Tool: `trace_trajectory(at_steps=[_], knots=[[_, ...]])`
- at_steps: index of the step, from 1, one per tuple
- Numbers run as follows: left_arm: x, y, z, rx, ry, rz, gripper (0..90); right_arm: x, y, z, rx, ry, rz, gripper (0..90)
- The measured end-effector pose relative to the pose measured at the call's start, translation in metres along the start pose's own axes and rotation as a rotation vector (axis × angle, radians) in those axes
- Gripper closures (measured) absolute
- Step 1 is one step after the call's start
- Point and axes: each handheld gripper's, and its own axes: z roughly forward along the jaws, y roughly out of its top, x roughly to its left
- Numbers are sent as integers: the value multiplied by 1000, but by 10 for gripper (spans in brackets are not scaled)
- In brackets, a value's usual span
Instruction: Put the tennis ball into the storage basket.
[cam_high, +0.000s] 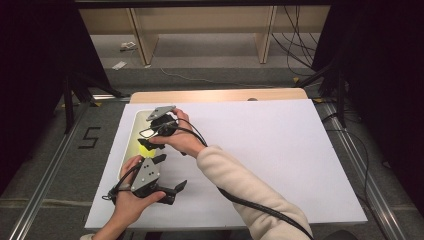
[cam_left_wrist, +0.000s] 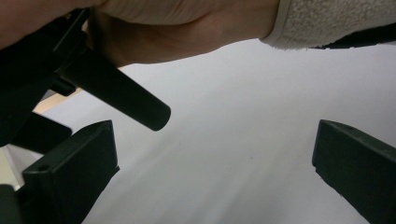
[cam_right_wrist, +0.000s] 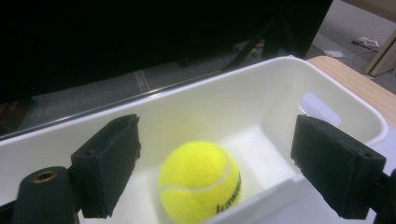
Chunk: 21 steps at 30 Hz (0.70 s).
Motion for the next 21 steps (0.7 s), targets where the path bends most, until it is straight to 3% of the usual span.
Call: trace_trajectory(at_steps=[21], knots=[[0, 0, 0, 0, 1, -2, 0, -22, -27, -56, -6, -63, 16, 167]])
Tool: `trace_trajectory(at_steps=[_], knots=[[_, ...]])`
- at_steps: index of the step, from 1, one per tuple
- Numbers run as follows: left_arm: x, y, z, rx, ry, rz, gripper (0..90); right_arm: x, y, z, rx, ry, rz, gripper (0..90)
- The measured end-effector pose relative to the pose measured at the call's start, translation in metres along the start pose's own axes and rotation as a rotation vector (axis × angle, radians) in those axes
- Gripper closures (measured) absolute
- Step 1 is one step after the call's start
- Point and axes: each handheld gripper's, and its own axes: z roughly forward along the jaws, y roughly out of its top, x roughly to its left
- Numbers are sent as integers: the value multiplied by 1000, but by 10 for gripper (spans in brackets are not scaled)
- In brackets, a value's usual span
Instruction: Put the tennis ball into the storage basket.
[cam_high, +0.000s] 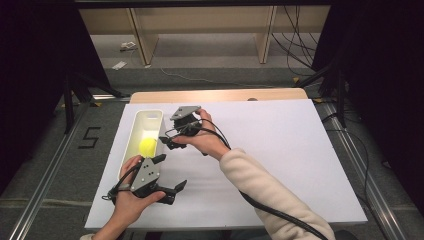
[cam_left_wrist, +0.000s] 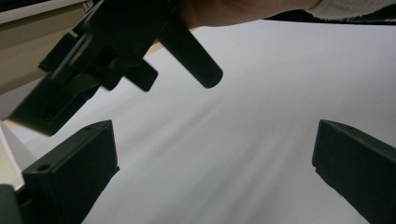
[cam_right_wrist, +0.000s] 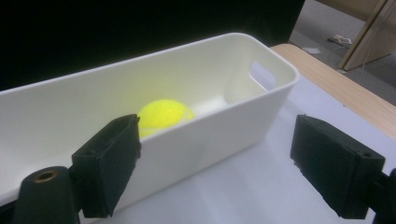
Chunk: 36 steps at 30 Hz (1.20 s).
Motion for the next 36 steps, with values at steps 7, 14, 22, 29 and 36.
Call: trace_trajectory(at_steps=[7, 14, 22, 29, 36], knots=[[0, 0, 0, -2, 3, -2, 0, -11, -13, -21, -8, -26, 16, 167], [0, 1, -1, -4, 9, 1, 0, -20, -23, -39, -13, -51, 39, 168], [1, 0, -1, -5, 11, -7, 0, -29, -35, -58, -20, -82, 54, 168], [1, 0, -2, -4, 12, -5, 0, -36, -48, -78, -26, -111, 67, 168], [1, 0, -1, -5, 14, -4, 0, -45, -63, -100, -35, -146, 89, 169]])
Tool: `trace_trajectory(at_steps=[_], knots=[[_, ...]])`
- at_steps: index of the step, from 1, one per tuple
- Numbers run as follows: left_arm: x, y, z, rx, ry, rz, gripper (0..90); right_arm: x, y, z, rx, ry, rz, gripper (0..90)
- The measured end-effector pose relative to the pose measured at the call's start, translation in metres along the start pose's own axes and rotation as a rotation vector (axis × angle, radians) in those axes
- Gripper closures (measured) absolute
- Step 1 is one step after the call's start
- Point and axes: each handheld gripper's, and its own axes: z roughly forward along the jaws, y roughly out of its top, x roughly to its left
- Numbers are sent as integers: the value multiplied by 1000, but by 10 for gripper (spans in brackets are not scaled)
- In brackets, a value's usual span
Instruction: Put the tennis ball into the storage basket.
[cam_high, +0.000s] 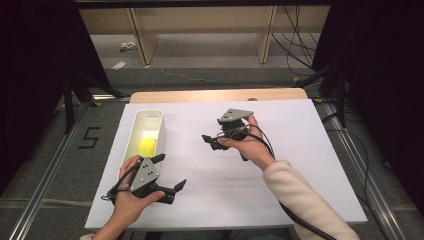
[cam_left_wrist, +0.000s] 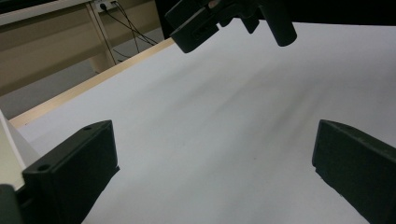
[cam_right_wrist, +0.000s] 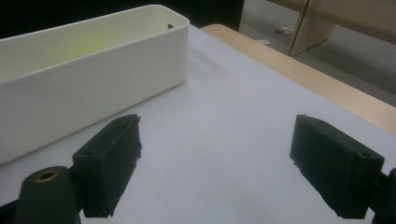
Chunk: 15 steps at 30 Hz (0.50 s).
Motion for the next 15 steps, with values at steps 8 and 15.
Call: trace_trajectory(at_steps=[8, 15], knots=[[0, 0, 0, 0, 4, -1, 0, -12, -13, -22, -12, -37, 22, 169], [1, 0, 0, 1, 8, -1, 0, -21, -24, -41, -20, -65, 40, 169]])
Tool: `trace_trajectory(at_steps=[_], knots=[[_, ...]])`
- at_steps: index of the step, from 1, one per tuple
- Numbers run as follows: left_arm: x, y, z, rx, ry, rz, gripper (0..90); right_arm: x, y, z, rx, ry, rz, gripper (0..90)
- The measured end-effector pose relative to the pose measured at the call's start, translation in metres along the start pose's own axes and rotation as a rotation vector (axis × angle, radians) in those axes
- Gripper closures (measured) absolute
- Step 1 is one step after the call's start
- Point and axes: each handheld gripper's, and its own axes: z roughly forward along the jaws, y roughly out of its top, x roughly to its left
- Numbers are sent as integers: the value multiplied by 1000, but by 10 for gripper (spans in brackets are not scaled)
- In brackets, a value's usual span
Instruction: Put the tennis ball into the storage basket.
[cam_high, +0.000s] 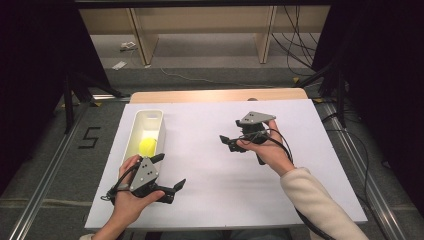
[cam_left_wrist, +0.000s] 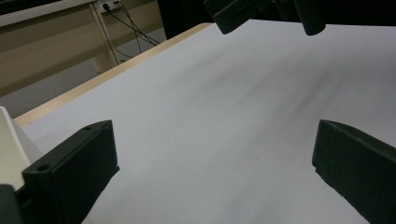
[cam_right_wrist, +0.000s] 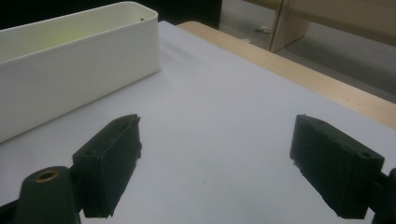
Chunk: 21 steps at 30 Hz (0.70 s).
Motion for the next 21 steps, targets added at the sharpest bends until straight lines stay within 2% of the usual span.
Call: trace_trajectory(at_steps=[21], knots=[[1, 0, -1, -1, 7, -6, 0, -24, -35, -59, -14, -80, 41, 169]])
